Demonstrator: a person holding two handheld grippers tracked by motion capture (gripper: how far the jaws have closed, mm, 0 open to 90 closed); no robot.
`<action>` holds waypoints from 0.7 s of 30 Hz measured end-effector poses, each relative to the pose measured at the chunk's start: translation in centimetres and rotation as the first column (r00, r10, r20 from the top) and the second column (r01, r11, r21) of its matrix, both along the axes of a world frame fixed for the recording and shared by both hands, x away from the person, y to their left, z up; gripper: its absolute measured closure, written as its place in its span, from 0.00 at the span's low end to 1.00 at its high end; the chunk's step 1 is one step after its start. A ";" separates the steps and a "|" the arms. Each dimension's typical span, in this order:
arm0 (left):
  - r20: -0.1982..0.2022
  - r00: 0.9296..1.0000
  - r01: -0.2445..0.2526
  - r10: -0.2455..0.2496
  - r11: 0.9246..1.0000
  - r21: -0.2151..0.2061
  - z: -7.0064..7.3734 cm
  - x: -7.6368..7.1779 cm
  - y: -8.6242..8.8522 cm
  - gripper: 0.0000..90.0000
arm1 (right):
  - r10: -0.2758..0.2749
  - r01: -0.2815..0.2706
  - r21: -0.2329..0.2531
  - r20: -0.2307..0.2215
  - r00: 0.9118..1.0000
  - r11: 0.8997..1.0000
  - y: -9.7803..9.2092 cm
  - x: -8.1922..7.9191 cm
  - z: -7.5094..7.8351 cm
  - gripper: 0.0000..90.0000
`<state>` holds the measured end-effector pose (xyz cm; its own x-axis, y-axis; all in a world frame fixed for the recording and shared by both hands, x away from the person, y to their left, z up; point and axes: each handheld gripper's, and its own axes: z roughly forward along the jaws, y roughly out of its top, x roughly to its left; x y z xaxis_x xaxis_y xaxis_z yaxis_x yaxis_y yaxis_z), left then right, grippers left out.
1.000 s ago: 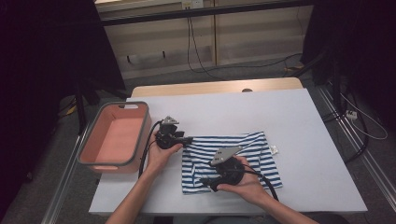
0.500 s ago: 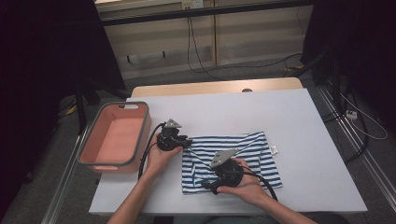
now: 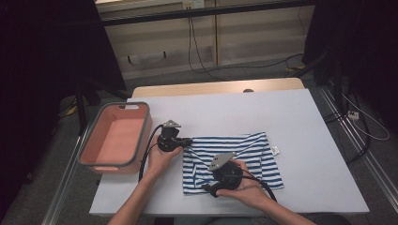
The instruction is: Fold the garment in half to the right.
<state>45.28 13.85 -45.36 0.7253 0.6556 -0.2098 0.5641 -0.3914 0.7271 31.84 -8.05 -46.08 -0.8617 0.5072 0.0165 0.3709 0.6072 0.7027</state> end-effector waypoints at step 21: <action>0.009 0.996 -0.083 0.084 0.994 -0.073 0.6 0.3 1.9 0.96 | 0.067 -0.066 0.029 -0.002 0.998 0.997 4.6 -0.1 0.9 0.45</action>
